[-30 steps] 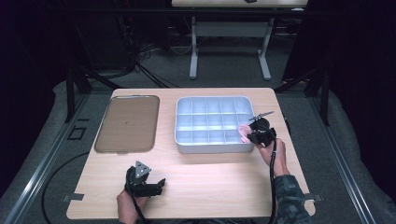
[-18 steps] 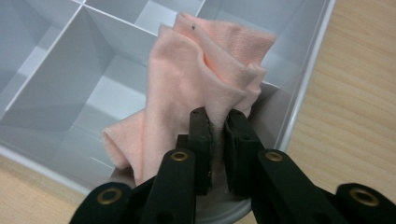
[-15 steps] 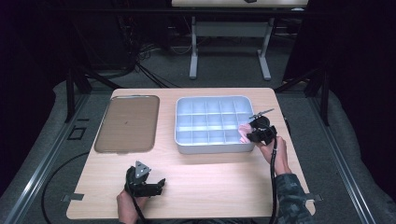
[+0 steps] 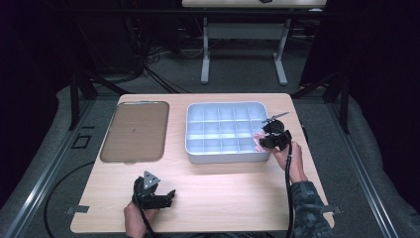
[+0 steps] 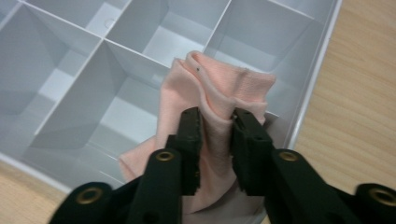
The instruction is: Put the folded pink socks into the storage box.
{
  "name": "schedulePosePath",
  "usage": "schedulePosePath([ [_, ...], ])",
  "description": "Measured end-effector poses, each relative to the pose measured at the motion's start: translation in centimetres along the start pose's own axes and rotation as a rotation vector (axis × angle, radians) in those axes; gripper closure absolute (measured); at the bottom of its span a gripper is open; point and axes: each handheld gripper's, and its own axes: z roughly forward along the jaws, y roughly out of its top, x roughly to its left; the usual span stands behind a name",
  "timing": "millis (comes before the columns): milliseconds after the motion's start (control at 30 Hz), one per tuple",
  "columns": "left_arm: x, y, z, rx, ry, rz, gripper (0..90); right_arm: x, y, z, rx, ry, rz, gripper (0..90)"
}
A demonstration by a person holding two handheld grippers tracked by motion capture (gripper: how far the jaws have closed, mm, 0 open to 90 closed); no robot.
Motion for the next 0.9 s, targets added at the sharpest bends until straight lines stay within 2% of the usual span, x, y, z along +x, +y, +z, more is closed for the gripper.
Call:
schedulePosePath([
  [167, 0.0, 0.0, 0.0, 0.0, 0.0, 0.0, 9.5, 0.1, 0.1, 0.8, 0.042, -0.012, -0.002, 81.5],
  [433, 0.0, 0.0, 0.0, 0.0, -0.001, 0.001, 9.5, 0.4, 0.5, 2.1, 0.147, -0.059, -0.034, 82.6],
  [667, 0.0, 0.0, 0.0, 0.001, -0.001, 0.001, 9.5, 0.2, 0.4, 2.3, 0.156, -0.046, -0.032, 82.7],
  [733, 0.0, 0.0, 0.0, 0.001, -0.001, 0.002, 9.5, 0.2, 0.3, 2.4, 0.141, -0.041, -0.017, 82.7],
  [900, 0.0, 0.0, 0.0, 0.001, -0.001, 0.001, 9.5, 0.0, 0.4, 2.5, 0.161, -0.036, -0.024, 82.4],
])
